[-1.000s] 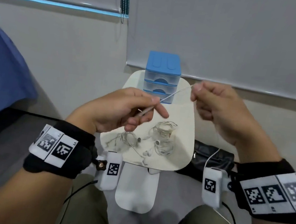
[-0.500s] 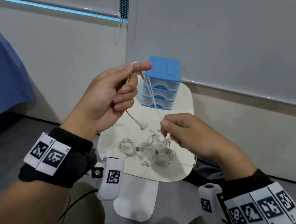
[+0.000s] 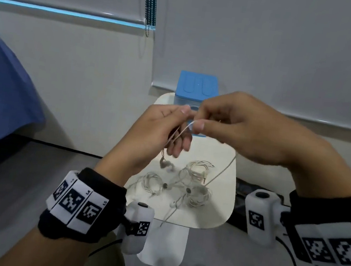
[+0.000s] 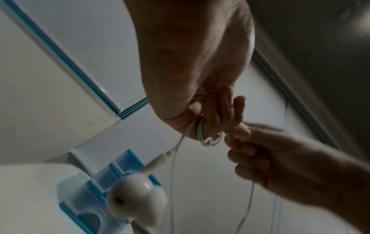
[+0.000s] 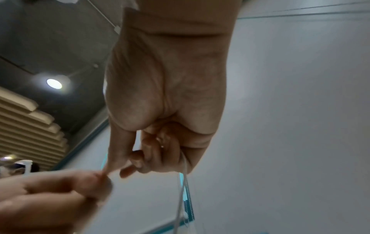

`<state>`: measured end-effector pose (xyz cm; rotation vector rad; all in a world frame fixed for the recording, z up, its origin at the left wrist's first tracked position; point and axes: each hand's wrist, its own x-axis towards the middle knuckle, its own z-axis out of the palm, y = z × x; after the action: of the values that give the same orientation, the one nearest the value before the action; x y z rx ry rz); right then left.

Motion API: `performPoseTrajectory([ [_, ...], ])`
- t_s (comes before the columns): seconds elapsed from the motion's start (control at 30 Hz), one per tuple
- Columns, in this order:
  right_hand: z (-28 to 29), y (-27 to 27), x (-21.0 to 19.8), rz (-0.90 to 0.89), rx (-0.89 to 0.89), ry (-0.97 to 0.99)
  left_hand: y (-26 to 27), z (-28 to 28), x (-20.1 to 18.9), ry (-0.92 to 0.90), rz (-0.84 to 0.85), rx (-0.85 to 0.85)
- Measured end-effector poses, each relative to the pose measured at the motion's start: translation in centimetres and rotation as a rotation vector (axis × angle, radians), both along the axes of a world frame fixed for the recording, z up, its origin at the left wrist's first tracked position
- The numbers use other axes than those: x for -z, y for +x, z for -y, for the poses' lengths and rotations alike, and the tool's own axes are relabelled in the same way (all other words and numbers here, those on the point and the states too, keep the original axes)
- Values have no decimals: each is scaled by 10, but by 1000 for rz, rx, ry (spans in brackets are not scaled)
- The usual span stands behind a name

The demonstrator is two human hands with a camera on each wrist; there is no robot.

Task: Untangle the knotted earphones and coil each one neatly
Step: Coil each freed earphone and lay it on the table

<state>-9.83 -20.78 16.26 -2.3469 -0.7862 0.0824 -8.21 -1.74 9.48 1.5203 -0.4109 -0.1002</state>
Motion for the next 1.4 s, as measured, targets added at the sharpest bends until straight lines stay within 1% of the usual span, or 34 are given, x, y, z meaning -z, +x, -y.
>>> performPoseTrajectory([
  [0.1, 14, 14, 13, 56, 68, 109, -2, -4, 0, -63, -85, 165],
  [0.2, 15, 20, 34, 74, 118, 267, -2, -8, -2, -222, -189, 288],
  [0.27, 9, 21, 49, 76, 164, 329, 0, -10, -3, -346, -204, 296],
  [0.33, 1, 20, 64, 57, 214, 352, 2, -11, -4, -420, -186, 268],
  [0.43, -11, 13, 77, -20, 243, 276, 7, -9, -5, -445, -130, 172],
  [0.5, -20, 6, 78, -62, 187, 133, 10, -6, -6, -419, -107, 58],
  [0.57, -30, -1, 71, -20, 109, -30, 13, -2, -4, -346, -99, -46],
  [0.63, -36, -6, 55, 41, 50, -98, 16, 0, 1, -238, -79, -112],
  [0.7, -33, -6, 33, 68, 34, -49, 15, -3, 6, -103, -19, -119],
  [0.77, -23, -3, 14, 126, 72, 37, 11, -6, 8, 3, 36, -64],
  [0.83, -8, 8, 7, 172, 182, 149, 5, -7, 5, -8, 55, 17],
  [0.9, 1, 19, 14, 138, 284, 291, 0, -8, -2, -95, 45, 103],
  [0.93, 0, 22, 20, 116, 318, 326, -1, -8, -6, -146, 33, 131],
  [1.0, -7, 21, 38, 25, 316, 312, -1, -7, -14, -237, 23, 128],
  [1.07, -16, 12, 51, -102, 252, 211, 1, -4, -19, -328, 5, 75],
  [1.13, -23, 0, 52, -199, 148, 94, 3, 0, -19, -370, -23, 13],
  [1.17, -24, -6, 46, -226, 104, 51, 4, 2, -17, -358, -31, -17],
  [1.23, -22, -11, 28, -221, 54, 33, 6, 3, -13, -277, -13, -66],
  [1.3, -15, -12, 8, -158, 62, 100, 5, 2, -10, -140, 35, -85],
  [1.4, 0, -5, -8, -27, 129, 203, 2, -4, -10, 49, 93, -12],
])
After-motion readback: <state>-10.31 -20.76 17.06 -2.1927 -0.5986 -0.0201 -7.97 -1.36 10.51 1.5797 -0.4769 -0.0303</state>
